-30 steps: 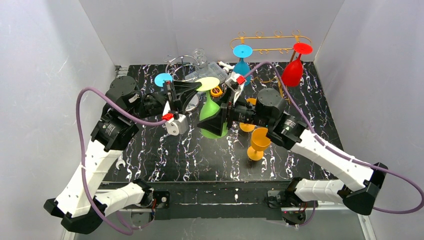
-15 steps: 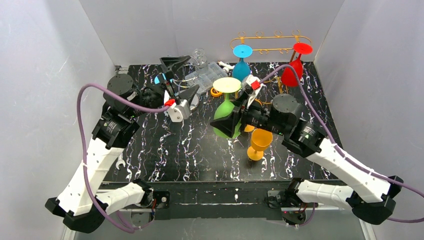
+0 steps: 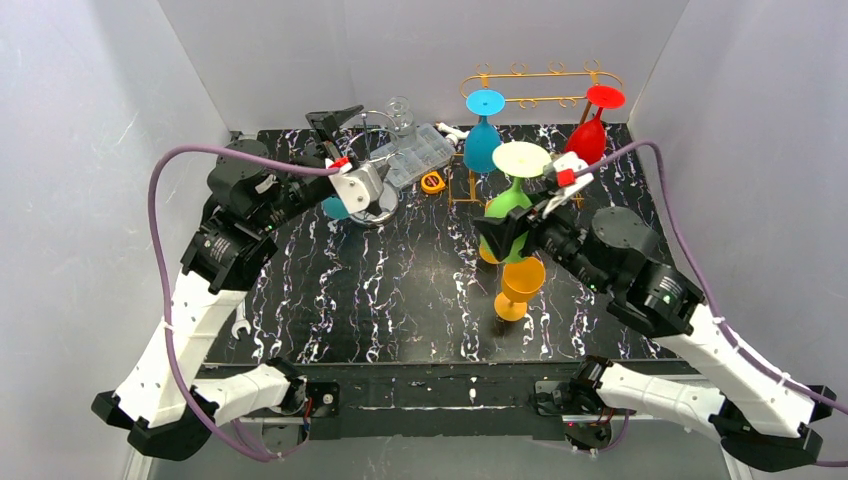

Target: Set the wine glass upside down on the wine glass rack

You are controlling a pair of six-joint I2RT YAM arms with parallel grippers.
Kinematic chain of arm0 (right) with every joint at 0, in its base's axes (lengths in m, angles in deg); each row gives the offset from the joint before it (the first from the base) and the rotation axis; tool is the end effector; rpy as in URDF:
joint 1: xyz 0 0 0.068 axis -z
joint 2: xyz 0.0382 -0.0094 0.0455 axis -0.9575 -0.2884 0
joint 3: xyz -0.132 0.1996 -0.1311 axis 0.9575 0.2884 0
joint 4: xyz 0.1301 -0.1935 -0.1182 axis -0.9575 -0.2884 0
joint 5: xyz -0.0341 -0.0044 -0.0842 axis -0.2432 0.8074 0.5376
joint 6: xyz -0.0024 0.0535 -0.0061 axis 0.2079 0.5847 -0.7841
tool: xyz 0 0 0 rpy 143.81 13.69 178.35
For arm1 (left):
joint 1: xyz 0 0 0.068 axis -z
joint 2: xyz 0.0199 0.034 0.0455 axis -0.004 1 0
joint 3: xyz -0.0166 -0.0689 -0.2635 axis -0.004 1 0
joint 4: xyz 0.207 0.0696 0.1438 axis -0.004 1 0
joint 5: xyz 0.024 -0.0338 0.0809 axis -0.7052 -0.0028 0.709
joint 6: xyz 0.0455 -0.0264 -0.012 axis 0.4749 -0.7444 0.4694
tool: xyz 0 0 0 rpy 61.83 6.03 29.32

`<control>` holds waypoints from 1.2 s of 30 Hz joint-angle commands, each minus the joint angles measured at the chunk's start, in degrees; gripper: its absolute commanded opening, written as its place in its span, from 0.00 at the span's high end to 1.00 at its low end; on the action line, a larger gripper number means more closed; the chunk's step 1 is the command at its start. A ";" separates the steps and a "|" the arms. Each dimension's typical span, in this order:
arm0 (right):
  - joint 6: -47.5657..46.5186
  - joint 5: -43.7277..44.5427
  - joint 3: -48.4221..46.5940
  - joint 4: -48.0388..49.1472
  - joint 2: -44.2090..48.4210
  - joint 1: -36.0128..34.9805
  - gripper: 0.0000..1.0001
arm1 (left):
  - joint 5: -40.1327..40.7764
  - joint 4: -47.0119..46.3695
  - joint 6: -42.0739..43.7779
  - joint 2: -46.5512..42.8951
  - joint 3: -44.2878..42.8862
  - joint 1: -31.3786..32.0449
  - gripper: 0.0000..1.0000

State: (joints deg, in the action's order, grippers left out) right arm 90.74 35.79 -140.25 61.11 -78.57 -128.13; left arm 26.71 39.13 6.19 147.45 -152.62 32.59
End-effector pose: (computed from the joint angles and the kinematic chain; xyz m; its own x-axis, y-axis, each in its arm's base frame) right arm 0.1017 0.1294 0.4528 -0.0914 0.1133 -0.9894 -0.6454 0.7499 0.1455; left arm 0.1544 -0.1134 0.5268 0.7356 0.4106 -0.5389 0.3585 0.4390 0.8239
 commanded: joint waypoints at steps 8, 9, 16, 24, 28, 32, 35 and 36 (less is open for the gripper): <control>-7.40 23.17 4.92 -0.83 6.90 -0.30 0.62 | 6.59 4.24 -3.00 -3.64 4.30 -0.10 0.02; -8.01 25.25 5.71 -0.12 6.95 -0.30 0.61 | 6.32 4.31 -3.01 -3.67 4.67 -0.10 0.02; -15.96 27.26 6.68 6.02 -0.49 0.29 0.71 | 5.41 5.12 -3.96 -3.03 5.40 -0.10 0.02; -7.48 -4.68 5.76 10.54 -7.35 33.54 0.71 | 6.13 4.00 -3.46 -2.68 6.48 -0.19 0.02; -4.74 -15.92 6.12 14.48 -10.41 42.35 0.73 | 6.49 3.67 -3.16 -2.20 6.54 -0.26 0.02; -5.13 -22.98 9.54 20.46 -11.66 42.82 0.72 | 6.32 3.11 -3.60 -2.02 6.63 -0.28 0.02; -3.23 -26.24 12.14 24.66 -12.69 43.95 0.71 | 6.40 3.10 -3.33 -2.21 7.18 -0.36 0.02; -2.45 -27.51 12.54 25.65 -13.39 44.67 0.71 | 6.40 3.10 -3.07 -2.23 7.42 -0.32 0.02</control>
State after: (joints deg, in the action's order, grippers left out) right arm 85.17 17.74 -129.82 77.26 -90.26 -85.25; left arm 32.72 43.43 3.20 145.74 -146.26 32.59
